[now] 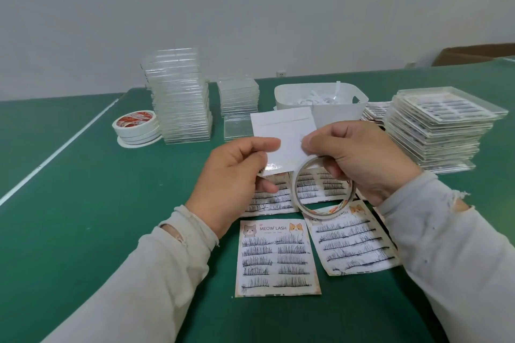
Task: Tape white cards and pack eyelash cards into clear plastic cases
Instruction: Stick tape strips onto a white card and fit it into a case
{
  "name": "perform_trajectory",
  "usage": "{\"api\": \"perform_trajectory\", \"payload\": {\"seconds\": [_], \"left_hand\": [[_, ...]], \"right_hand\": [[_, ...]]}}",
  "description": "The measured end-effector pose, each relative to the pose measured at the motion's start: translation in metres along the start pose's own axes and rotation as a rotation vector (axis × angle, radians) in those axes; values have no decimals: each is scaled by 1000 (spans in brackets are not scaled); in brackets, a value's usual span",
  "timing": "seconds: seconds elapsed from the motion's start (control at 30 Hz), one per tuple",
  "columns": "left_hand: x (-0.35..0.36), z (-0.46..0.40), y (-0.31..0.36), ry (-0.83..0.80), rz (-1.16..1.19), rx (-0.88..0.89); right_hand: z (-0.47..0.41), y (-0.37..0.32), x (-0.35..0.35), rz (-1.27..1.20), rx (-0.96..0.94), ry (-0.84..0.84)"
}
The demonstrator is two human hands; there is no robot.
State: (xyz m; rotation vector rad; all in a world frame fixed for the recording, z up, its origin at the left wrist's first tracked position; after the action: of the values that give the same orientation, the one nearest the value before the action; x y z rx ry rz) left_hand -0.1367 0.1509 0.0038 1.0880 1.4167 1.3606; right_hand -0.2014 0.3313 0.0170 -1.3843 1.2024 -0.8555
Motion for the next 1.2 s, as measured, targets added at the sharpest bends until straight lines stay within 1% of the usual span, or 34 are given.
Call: {"api": "perform_trajectory", "payload": {"seconds": [0.1, 0.17, 0.23, 0.3, 0.33, 0.43, 0.53, 0.6, 0.7, 0.77, 0.9, 1.0, 1.1, 1.13, 1.2], "left_hand": [[-4, 1, 5, 71, -26, 37], [-5, 3, 8, 99, -83, 75], [-4, 5, 8, 104, -142, 95], [0, 7, 11, 86, -150, 119], [2, 9, 14, 73, -142, 139], [9, 15, 24, 32, -141, 221], [5, 17, 30, 83, -239, 297], [2, 19, 34, 136, -304, 345], [4, 27, 44, 195, -400, 445], [6, 32, 48, 214, -439, 490], [7, 32, 50, 215, -414, 498], [5, 31, 49, 205, -390, 490], [-1, 28, 47, 215, -354, 465], [-2, 26, 46, 211, -339, 453], [-4, 24, 44, 199, -317, 434]], "right_hand": [[1, -5, -3, 24, -26, 22], [2, -12, -7, 15, -54, 40], [6, -17, 6, -63, -56, -70], [12, -18, 26, -123, -42, -206], [14, -18, 32, -129, -34, -236], [15, -16, 35, -123, -24, -242], [16, -16, 35, -125, -34, -234], [16, -19, 35, -54, -77, -241], [15, -27, 30, 166, -190, -243], [14, -31, 26, 235, -224, -245], [15, -30, 27, 189, -173, -292], [19, -29, 32, 239, -154, -345], [19, -25, 25, 322, -115, -310], [18, -25, 22, 322, -103, -300], [18, -25, 22, 243, -92, -317]]}}
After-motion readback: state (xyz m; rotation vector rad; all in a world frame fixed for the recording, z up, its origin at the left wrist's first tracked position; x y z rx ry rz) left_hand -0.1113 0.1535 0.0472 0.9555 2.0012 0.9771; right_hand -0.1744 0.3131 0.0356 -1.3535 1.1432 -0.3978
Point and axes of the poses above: each hand's wrist, its own z-axis away from the middle knuckle, its own x-axis out of the palm, y = z × x, the point moved 10 cm from there along -z, towards the middle knuckle, and after that the axes turned 8 degrees about -x, right-handed, at the moved point
